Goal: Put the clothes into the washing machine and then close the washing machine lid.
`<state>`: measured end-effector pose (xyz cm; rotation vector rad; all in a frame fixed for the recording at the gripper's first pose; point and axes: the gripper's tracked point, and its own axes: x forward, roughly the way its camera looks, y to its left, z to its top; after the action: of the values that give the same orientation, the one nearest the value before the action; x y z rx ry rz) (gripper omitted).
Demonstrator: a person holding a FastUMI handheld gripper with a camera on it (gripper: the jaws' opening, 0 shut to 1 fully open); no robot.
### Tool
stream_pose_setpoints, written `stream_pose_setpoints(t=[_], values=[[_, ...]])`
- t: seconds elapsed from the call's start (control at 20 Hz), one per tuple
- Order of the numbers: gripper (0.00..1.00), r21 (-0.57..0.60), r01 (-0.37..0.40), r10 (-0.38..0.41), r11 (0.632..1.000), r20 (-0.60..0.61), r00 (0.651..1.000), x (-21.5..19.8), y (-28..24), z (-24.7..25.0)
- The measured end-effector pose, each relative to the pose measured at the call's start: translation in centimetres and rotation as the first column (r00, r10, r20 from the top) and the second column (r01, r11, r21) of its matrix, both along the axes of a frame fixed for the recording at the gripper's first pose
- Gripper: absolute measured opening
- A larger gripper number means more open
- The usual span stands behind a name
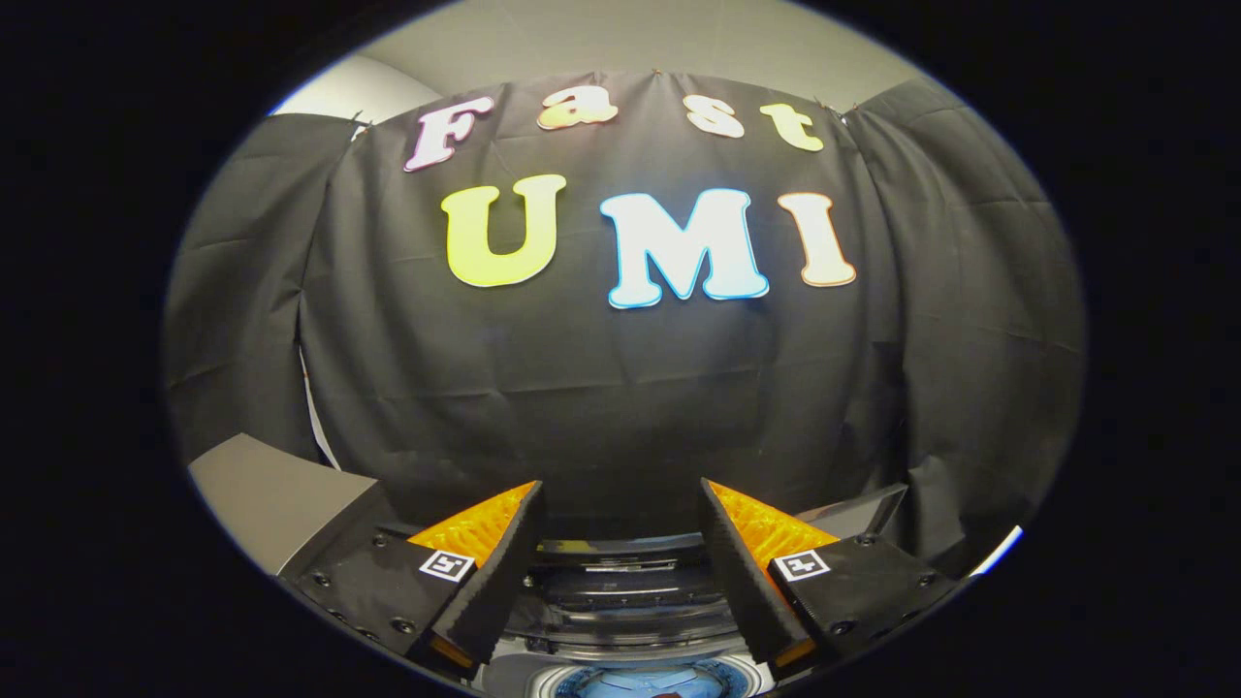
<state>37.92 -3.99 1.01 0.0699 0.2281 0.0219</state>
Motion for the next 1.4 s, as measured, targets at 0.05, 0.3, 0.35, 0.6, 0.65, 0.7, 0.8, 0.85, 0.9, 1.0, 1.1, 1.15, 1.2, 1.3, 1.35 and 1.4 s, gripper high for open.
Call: stream_pose_setpoints(t=[0.05, 0.3, 0.35, 0.6, 0.65, 0.7, 0.8, 0.85, 0.9, 1.0, 1.1, 1.15, 1.2, 1.3, 1.35, 1.4], values=[[0.97, 0.005, 0.006, -0.006, 1.0, -0.014, 1.0, 0.6, -0.1, -0.5], [0.96, -0.062, -0.005, 0.005, 0.998, 0.002, 1.0, 1.7, 0.1, -1.0], [0.96, -0.068, -0.005, 0.005, 0.998, 0.005, 1.0, 1.5, 0.0, -1.3], [0.97, -0.059, -0.003, 0.006, 0.998, 0.049, 0.999, 0.4, 0.0, -1.1], [0.97, -0.053, -0.004, 0.007, 0.999, 0.056, 0.998, 0.1, -0.1, -1.1], [0.97, -0.049, -0.006, 0.009, 0.999, 0.058, 0.998, -0.1, -0.1, -1.1], [0.97, -0.052, -0.009, 0.013, 0.999, 0.066, 0.998, -0.6, -0.1, -1.1], [0.97, -0.053, -0.009, 0.013, 0.999, 0.069, 0.998, -0.8, -0.1, -1.0], [0.97, -0.052, -0.009, 0.013, 0.999, 0.072, 0.997, -1.1, -0.1, -1.1], [0.97, -0.051, -0.009, 0.013, 0.999, 0.08, 0.997, -1.8, -0.2, -1.1], [0.97, -0.053, -0.011, 0.016, 0.999, 0.089, 0.996, -2.4, -0.1, -1.1], [0.97, -0.053, -0.013, 0.018, 0.999, 0.093, 0.995, -2.9, -0.1, -1.1], [0.97, -0.051, -0.015, 0.02, 0.999, 0.097, 0.995, -3.4, -0.2, -1.1], [0.97, -0.054, -0.019, 0.024, 0.998, 0.105, 0.994, -4.4, -0.2, -1.2], [0.97, -0.054, -0.02, 0.026, 0.998, 0.109, 0.994, -4.9, -0.2, -1.3], [0.97, -0.055, -0.023, 0.029, 0.998, 0.112, 0.993, -5.4, -0.2, -1.3]])
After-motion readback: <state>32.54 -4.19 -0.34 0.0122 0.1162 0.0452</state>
